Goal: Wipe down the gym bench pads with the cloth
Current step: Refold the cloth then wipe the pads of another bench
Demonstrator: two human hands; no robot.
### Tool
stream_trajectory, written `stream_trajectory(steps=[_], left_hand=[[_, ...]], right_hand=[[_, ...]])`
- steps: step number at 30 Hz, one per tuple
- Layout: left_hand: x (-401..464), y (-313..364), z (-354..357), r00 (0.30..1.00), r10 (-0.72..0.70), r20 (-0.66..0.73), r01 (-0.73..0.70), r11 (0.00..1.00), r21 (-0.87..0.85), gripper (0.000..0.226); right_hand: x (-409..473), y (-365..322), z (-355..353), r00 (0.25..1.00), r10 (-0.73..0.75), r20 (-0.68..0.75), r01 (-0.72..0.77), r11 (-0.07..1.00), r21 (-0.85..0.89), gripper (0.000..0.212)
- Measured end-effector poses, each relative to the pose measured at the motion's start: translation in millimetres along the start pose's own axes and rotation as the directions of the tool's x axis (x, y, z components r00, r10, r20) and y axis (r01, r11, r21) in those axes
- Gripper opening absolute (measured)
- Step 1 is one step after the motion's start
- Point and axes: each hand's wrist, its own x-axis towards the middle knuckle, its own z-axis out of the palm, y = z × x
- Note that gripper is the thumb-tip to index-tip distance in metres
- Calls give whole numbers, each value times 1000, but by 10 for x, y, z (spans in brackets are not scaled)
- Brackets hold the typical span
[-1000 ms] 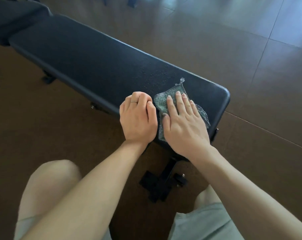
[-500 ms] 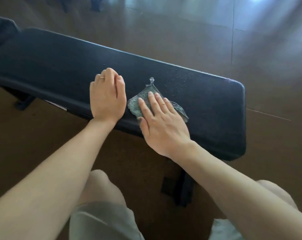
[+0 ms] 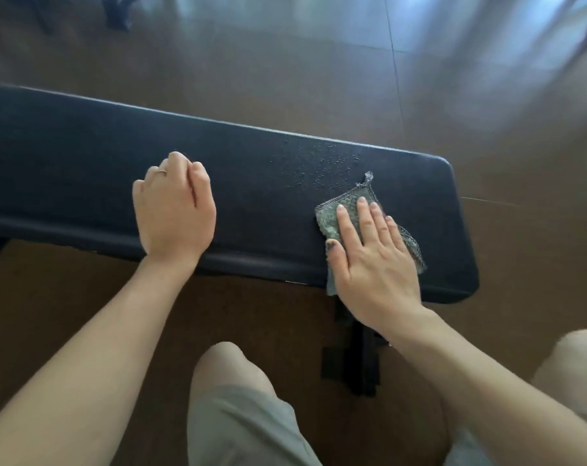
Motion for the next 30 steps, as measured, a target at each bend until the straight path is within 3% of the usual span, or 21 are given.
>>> stream_trajectory(steps=[5,8,10,13,16,19,22,26,30], left_hand=[[-51,-55,48,998,-59,32,60,997,-41,28],[-37,-79,45,995,-49,83,50,999,-11,31],[-31,-66,32,993,-45,107,44,999,8,31],[-36,-58,27,989,-34,146,26,998,57,27],[-25,-34,31,984,-50,172,31,993,115,29],[-17,-27,28,981,-54,185,36,995,97,33],[-20,-68,11,983,-40,180,25,996,85,32],[-25,-89,5,980,-45,192,33,997,68,30],[-25,-73,11,980,-54,193,39,996,79,35]], right_hand=[[472,-711,87,981,-193,28,191,980,61,62],[593,-707,36,964,-255,74,251,966,68,61],[503,-449,19,973,-220,73,216,975,53,63],[392,28,-53,996,-29,85,28,1000,13,70],[426,-26,-65,991,77,111,-76,997,-18,70],[457,-543,0,987,-140,77,138,990,31,65],[703,-905,77,934,-342,102,335,939,82,64],[1084,-785,48,920,-373,124,370,928,44,63],[453,-532,8,914,-393,98,391,919,42,62]])
